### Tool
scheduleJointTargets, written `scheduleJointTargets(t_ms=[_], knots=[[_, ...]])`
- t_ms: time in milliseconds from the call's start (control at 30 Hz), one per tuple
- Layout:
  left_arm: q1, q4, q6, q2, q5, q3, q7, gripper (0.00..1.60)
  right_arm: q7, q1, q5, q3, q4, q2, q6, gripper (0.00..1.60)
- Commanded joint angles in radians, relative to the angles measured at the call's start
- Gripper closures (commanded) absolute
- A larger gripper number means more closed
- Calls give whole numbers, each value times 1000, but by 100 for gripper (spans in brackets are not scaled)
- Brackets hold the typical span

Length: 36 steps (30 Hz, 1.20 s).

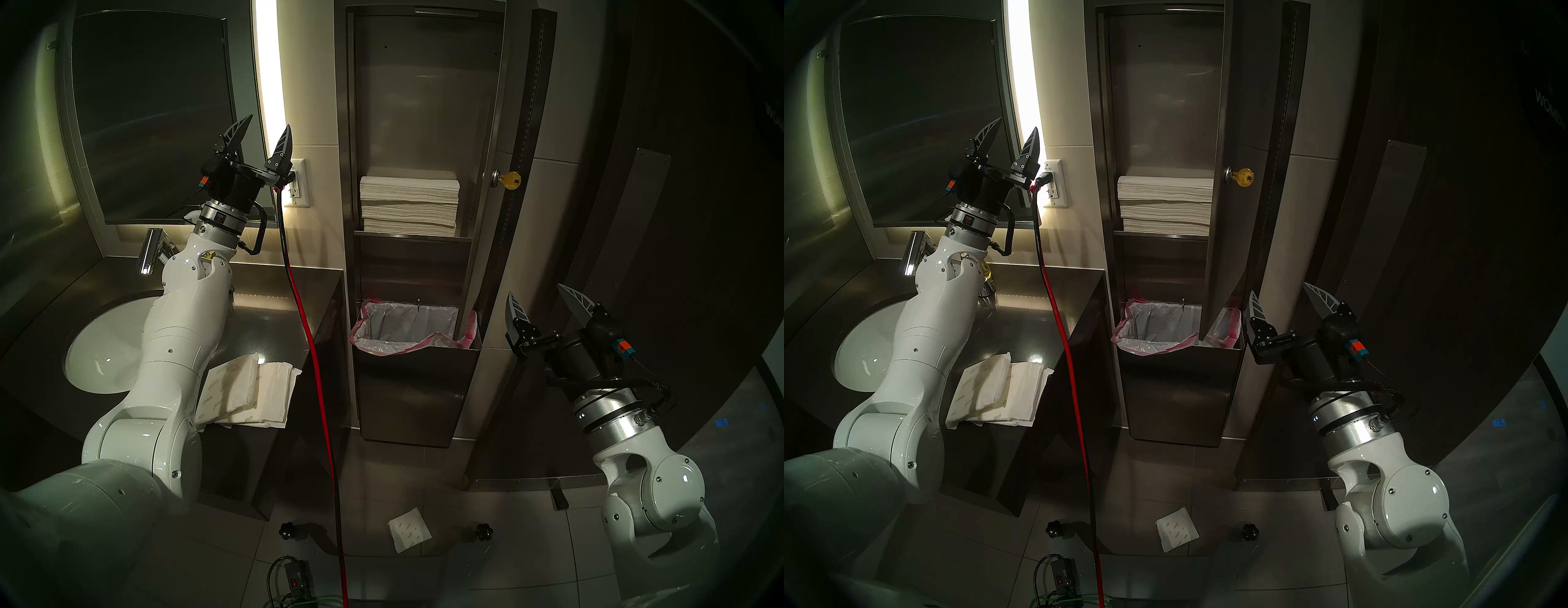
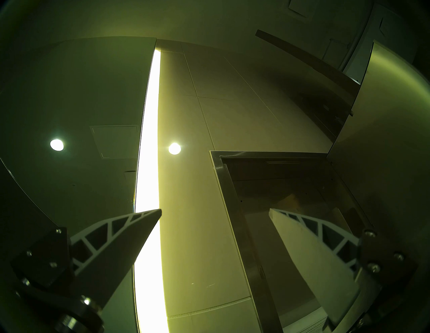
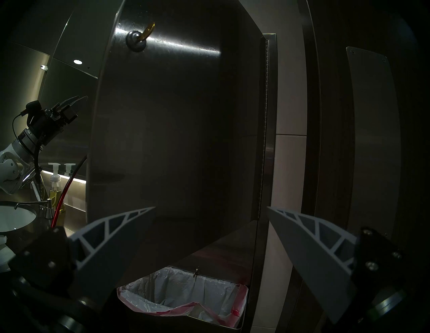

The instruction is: Twist key and close towel dispenser

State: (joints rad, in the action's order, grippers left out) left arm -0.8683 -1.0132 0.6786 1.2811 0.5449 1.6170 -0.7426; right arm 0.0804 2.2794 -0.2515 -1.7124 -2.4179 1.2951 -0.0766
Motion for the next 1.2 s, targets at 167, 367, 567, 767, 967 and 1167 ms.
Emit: scheduleJointTargets(t_ms=[167, 367, 567, 767, 967, 1167], knots=[[13, -5, 0, 0, 0, 0, 1, 0, 12, -4, -22, -4, -5, -4, 2, 0], [13, -5, 0, 0, 0, 0, 1, 0, 41, -62, -13, 21, 24, -23, -43, 0], [12, -5, 0, 0, 0, 0, 1, 0, 57, -155, -10, 48, 61, -44, -42, 0], [12, -5, 0, 0, 0, 0, 1, 0, 62, -204, -22, 52, 74, -59, -46, 0], [12, -5, 0, 0, 0, 0, 1, 0, 84, -271, -19, 73, 117, -85, -59, 112], [12, -5, 0, 0, 0, 0, 1, 0, 106, -337, -19, 100, 151, -84, -60, 160]])
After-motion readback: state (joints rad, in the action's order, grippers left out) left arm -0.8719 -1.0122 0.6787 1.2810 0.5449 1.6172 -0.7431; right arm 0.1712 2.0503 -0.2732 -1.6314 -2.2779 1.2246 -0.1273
